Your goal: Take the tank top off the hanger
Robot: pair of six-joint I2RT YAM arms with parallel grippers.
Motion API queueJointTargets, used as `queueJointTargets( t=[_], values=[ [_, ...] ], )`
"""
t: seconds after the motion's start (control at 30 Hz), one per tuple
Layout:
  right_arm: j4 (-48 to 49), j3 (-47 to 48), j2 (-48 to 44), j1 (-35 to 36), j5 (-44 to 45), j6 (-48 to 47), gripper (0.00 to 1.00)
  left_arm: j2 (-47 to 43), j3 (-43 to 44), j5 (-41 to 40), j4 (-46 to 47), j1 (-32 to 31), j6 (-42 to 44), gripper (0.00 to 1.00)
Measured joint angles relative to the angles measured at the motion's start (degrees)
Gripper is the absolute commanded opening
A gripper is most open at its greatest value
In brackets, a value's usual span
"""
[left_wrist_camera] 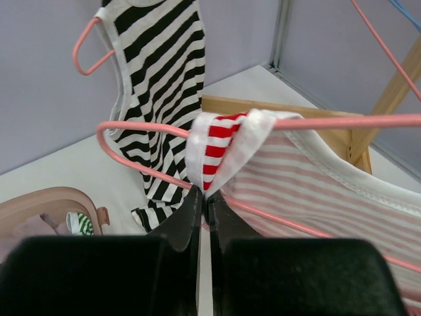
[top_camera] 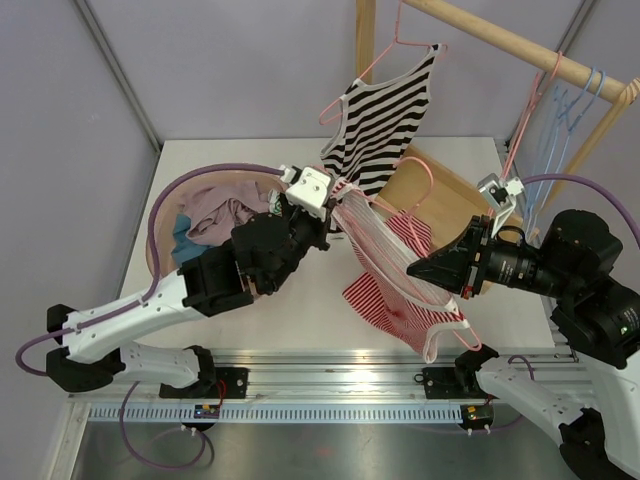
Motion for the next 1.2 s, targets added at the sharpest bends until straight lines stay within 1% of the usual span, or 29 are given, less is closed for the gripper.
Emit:
queueJointTargets(
  t=[0.07,0.13,0.27,0.37,0.43,0.57,0.7,0.77,0.83,0.93,1.0,1.07,1.13,1.2],
  values=[
    [0.0,-0.7,-0.2,0.0,0.0,-0.6,0.00,-0.7,0.0,-1.3,-0.8,1.0,-0.2,0.00],
    [-0.2,-1.7,-0.4,0.0,-0.3,-1.7,0.00,-1.4,0.0,-2.0,-2.1,3.3,-1.1,0.00],
    [-1.1,-4.4,-2.0,0.0,-1.2,-3.9,0.00,-3.7,0.0,-3.0,-6.6,10.8,-5.2,0.00],
    [-0.5,-7.3,-3.9,0.0,-2.3,-5.6,0.00,-5.2,0.0,-1.9,-10.7,15.7,-9.6,0.00],
    [1.4,-9.1,-5.3,0.0,-3.1,-6.2,0.00,-5.5,0.2,0.3,-13.2,18.1,-12.4,0.00],
    [7.0,-14.3,-8.3,0.0,-5.6,-6.5,0.00,-5.1,0.5,4.6,-18.1,20.8,-17.3,0.00],
    [14.0,-20.7,-14.0,0.0,-6.4,-6.5,0.00,-3.4,3.1,11.9,-23.0,22.9,-20.4,0.00],
    [19.0,-23.9,-17.6,0.0,-5.2,-5.8,0.00,-3.2,3.5,16.9,-23.5,23.5,-20.7,0.00],
    [26.1,-27.6,-21.5,0.0,-3.4,-4.3,0.00,-3.7,2.8,23.1,-22.8,24.0,-20.6,0.00],
    [38.8,-32.8,-23.5,0.1,0.8,0.2,0.00,-6.1,-1.7,33.5,-18.9,24.3,-20.5,0.00],
    [46.9,-35.4,-22.1,0.1,4.0,3.5,0.00,-8.2,-5.6,40.9,-17.3,24.3,-20.3,0.00],
    [54.6,-36.6,-18.6,0.1,6.8,6.8,0.00,-9.7,-9.0,46.3,-16.1,23.5,-20.1,0.00],
    [62.0,-36.9,-14.5,0.1,8.9,9.2,0.00,-10.5,-11.4,49.5,-15.5,22.3,-19.7,0.00],
    [68.6,-36.9,-10.4,0.1,11.7,11.3,0.00,-11.3,-13.6,50.9,-15.1,20.8,-19.2,0.00]
  ],
)
